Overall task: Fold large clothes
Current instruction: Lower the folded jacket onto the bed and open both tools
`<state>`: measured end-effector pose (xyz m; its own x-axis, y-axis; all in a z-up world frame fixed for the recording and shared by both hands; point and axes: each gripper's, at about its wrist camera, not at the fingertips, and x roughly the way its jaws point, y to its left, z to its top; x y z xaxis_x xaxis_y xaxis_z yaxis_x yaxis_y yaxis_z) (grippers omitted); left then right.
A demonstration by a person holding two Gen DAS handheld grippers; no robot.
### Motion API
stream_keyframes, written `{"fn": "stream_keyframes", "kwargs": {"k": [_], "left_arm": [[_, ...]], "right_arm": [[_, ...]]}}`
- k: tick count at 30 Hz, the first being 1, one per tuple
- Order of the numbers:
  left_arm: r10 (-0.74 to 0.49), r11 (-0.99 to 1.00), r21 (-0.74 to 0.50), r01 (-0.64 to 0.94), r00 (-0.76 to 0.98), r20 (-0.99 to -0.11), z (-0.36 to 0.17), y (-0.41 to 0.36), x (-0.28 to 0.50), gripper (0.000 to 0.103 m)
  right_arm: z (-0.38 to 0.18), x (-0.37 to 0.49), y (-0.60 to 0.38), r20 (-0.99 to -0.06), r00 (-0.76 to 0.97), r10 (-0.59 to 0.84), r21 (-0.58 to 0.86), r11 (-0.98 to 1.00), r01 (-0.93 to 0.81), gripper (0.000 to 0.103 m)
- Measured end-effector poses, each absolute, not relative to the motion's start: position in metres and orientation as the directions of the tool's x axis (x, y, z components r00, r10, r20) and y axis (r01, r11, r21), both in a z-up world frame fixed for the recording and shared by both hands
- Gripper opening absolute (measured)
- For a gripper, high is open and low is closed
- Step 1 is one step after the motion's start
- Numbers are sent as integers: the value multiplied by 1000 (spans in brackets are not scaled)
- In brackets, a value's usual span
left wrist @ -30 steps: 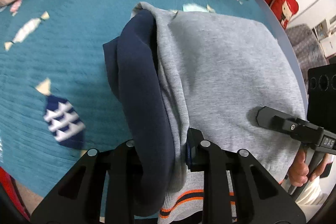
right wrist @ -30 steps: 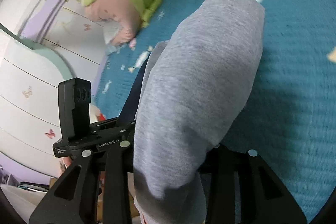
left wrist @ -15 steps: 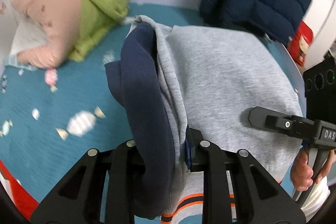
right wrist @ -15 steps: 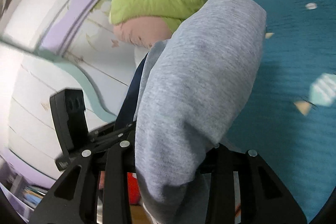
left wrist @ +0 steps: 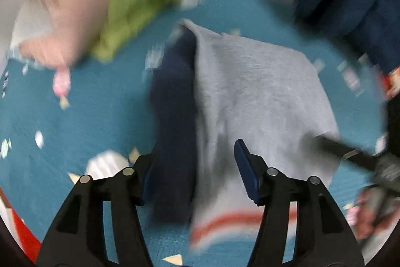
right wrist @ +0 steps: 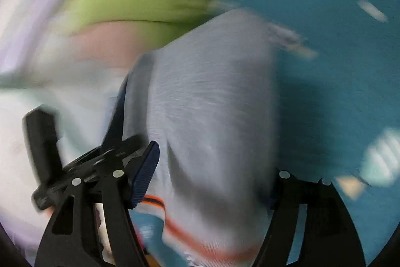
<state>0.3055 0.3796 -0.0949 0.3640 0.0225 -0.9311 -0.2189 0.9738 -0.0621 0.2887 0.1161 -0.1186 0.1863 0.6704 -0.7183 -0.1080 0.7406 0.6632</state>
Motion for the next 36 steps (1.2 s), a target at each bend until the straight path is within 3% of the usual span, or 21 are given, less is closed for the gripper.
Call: {"fn": "stream_keyframes", "kwargs": {"k": [3,5,8,9,11,13,18,21,24,30,34,35,36], "left_arm": [[115,975,41,-220,335,-935,-142,367,293,58],[95,974,5,-228,386,-918,-142,361,282,58],[62,977,-49,-208,497,-865,-129,344,270,57],[69,978,-49,-202,537,-841,-122,336,267,56],[72,979,-52,-196,574,-816,-114,324,267,35],[60,978,-69,-196,584,-809,-114,317,270,22],[15,975,-113,-193,560,-829,-138,307,280,15],[-3,969,-122,-216,481,-877,-183,306,283,12],[1,966,-136,-219,530,-848,-194,307,270,11],[14,960,-125,-252,488,-873,-183,302,247,12],[118,952,-28,-304,449,-886,-174,284,213,13],[126,952,-19,-305,448,-885,-171,278,205,14],[122,953,-23,-303,452,-883,-167,273,199,17]], "right_arm": [[-116,276,89,-755,288,589,570,807,-155,68],[-101,267,81,-775,383,503,450,864,-224,68],[-95,256,85,-750,401,526,424,848,-320,65],[-95,253,90,-742,407,532,417,843,-341,60],[-93,254,114,-739,409,535,391,836,-385,41],[-101,263,133,-748,382,542,394,827,-402,18],[-139,283,164,-784,296,546,442,825,-351,15],[-168,279,159,-805,287,519,425,843,-330,6],[-179,270,139,-779,256,573,499,813,-300,0],[-169,247,118,-785,258,563,485,818,-310,0],[-150,221,103,-808,281,518,423,841,-337,10],[-143,212,95,-810,307,499,396,853,-342,13],[-137,204,86,-813,337,475,371,868,-329,33]]}}
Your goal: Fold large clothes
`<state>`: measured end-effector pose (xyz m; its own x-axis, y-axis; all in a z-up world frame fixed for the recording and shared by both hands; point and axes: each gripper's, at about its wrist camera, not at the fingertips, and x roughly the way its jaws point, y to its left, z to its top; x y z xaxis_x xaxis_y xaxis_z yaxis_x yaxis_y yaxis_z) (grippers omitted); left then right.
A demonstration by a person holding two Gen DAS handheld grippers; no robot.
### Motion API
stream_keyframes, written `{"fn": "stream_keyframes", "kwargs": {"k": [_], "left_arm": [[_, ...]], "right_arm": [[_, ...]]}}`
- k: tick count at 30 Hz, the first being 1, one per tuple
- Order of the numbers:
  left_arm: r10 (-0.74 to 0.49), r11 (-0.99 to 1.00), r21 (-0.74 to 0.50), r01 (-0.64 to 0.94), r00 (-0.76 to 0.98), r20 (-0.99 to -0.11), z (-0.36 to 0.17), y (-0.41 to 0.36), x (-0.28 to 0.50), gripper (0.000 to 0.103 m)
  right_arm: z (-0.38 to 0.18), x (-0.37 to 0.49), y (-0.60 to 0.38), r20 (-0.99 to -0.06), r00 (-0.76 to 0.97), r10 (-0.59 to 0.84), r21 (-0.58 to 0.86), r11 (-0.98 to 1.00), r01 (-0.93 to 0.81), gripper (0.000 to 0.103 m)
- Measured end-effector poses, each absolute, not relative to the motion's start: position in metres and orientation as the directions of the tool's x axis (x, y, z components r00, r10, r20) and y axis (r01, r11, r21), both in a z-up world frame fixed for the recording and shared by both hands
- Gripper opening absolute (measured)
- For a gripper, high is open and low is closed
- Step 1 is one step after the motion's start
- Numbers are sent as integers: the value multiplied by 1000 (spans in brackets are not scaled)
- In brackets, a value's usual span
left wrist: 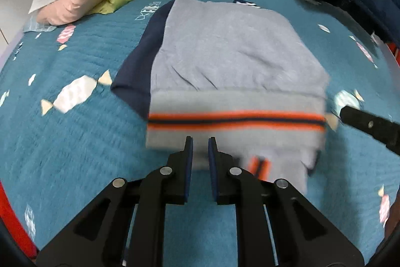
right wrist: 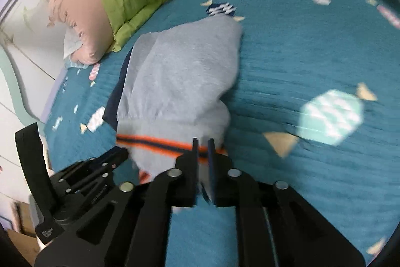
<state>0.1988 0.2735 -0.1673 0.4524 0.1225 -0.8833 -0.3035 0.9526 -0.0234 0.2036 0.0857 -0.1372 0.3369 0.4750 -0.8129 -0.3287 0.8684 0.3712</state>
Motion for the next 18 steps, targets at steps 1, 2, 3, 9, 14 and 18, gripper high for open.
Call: {"fn": "stream_keyframes", "kwargs": {"k": [1,2,3,9,14,18], "left_arm": [[123,951,-27,-309,456,-881,-161,266,189,34],[134,949,-19,-314,459,-878,-155,259,182,63],[156,949,-4,-316,480,-863,-145,249,170,72],[140,965,-17,-260,574,-807,-93,195,121,84],[114,978,-37,-207,669,-735,-44,150,85,90],[73,985,-59,-160,711,-699,-13,120,62,92]], "right_arm": [[-130,194,72,-807,379,452,358,886,-295,66],[-125,184,59,-790,422,445,361,894,-265,77],[-118,174,45,-765,464,446,372,895,-246,83],[-68,93,-24,-681,642,352,314,932,-179,95],[-28,28,-69,-617,739,271,264,956,-131,95],[-6,-5,-94,-583,786,208,270,961,-54,95]]}}
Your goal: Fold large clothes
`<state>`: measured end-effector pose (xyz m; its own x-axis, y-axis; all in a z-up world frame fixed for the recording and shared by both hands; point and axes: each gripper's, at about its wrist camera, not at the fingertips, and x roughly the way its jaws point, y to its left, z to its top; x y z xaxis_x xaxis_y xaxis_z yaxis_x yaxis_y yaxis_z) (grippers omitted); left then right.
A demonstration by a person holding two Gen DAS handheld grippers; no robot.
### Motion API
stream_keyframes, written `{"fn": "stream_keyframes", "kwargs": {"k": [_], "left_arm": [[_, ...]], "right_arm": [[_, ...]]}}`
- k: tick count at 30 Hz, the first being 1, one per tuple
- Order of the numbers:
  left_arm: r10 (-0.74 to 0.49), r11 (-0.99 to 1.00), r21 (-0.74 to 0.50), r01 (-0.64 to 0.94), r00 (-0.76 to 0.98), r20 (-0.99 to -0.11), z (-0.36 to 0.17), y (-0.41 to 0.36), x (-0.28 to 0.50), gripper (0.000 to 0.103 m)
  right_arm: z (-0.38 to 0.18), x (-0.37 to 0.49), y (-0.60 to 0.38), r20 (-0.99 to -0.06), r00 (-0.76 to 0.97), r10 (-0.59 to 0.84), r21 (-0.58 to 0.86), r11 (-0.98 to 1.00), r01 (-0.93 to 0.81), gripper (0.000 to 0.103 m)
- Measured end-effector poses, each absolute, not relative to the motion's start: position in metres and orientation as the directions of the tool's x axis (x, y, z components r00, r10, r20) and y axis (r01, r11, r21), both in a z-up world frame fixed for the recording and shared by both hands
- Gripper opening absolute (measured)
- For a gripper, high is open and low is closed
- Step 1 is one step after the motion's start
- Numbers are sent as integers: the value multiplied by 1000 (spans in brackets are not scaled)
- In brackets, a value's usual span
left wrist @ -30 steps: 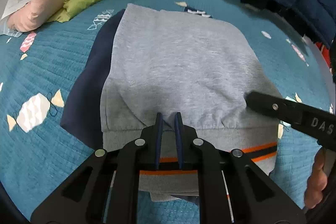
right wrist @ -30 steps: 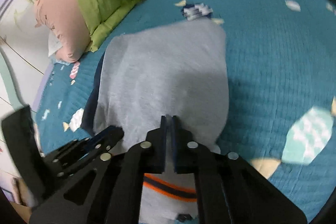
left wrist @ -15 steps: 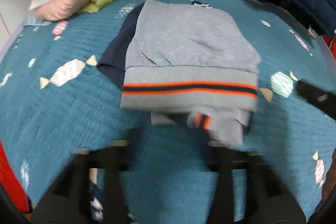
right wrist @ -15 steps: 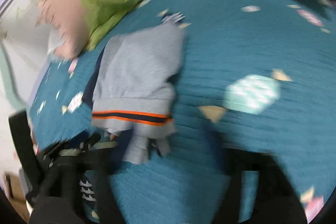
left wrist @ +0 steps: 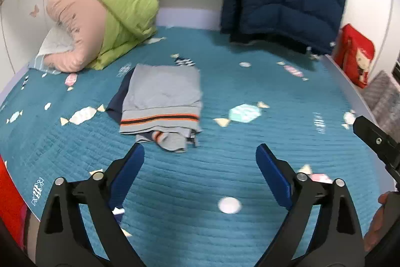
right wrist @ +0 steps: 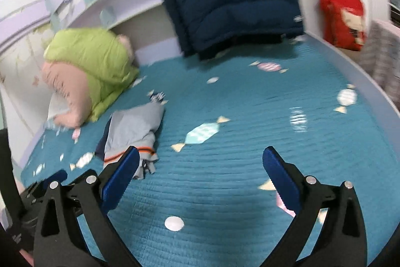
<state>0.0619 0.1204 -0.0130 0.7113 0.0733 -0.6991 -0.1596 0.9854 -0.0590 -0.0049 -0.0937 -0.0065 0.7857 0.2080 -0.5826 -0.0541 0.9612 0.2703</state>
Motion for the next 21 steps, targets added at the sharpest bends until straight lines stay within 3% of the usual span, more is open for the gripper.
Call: {"fn": "stream_keyframes", "kwargs": {"k": [10,21], "left_arm": [[39,990,-76,-118,753,-657,26,77,15,92],[57,988,-82,-134,792,-608,44,67,-2,93]], "right_arm": [[28,-49,-121,-535,833,140,219,975,-23,95],[31,-58,-115,-518,840,159,196,979,-64,95]]}}
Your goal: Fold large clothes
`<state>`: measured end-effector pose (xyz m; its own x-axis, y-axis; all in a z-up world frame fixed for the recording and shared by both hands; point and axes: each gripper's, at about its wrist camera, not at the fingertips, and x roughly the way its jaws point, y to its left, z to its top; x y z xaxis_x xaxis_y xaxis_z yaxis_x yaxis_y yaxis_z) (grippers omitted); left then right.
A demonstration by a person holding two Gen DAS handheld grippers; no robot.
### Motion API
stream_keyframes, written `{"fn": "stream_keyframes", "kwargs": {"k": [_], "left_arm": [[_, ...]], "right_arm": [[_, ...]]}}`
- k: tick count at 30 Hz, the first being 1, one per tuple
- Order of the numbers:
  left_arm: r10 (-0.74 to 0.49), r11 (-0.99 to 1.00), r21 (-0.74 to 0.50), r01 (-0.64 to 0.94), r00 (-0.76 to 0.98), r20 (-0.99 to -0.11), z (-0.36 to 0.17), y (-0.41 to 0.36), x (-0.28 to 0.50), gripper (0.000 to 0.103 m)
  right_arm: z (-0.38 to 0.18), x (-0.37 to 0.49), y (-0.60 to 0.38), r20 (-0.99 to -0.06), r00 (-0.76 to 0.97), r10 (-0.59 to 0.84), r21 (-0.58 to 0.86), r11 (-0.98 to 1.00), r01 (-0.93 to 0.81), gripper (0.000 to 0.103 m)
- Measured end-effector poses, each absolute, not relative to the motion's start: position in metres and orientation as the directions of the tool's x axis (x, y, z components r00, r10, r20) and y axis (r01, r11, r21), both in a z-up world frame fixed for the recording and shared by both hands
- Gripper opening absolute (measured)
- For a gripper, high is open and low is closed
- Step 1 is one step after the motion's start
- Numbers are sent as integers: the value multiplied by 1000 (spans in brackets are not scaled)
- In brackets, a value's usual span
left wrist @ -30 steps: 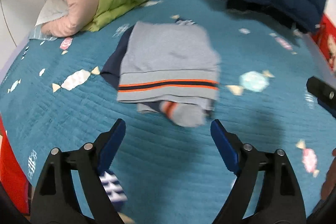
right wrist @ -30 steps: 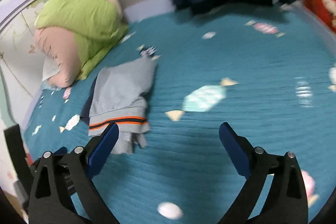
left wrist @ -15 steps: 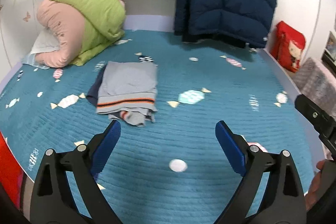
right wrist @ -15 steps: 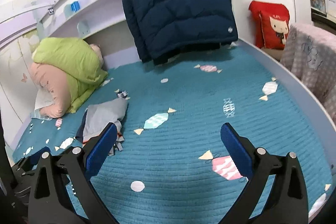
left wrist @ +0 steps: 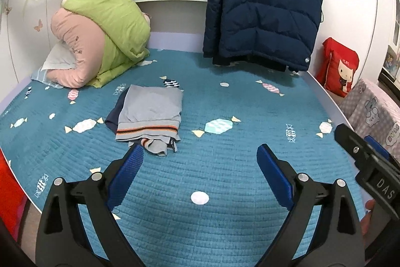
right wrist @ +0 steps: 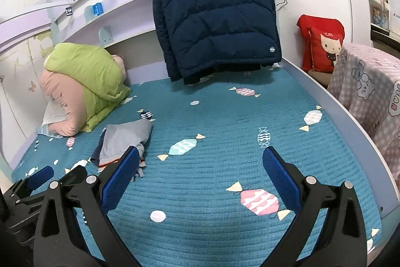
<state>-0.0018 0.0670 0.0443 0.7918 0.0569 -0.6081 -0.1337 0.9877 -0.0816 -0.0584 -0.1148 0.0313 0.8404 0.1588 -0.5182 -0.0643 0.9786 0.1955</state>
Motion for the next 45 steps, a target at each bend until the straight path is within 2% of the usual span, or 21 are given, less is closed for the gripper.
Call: {"fn": "stream_keyframes", "kwargs": {"k": [18,45], "left_arm": [[43,996,-38,-83,794,-606,43,49,7,93],[73,995,-14,-101,800,-595,48,47,7,93]], "right_arm": [[34,-58,-123,-500,860,95,166,986,-13,95],[30,-59,-126,-547,833,84,124,992,-18,95]]}}
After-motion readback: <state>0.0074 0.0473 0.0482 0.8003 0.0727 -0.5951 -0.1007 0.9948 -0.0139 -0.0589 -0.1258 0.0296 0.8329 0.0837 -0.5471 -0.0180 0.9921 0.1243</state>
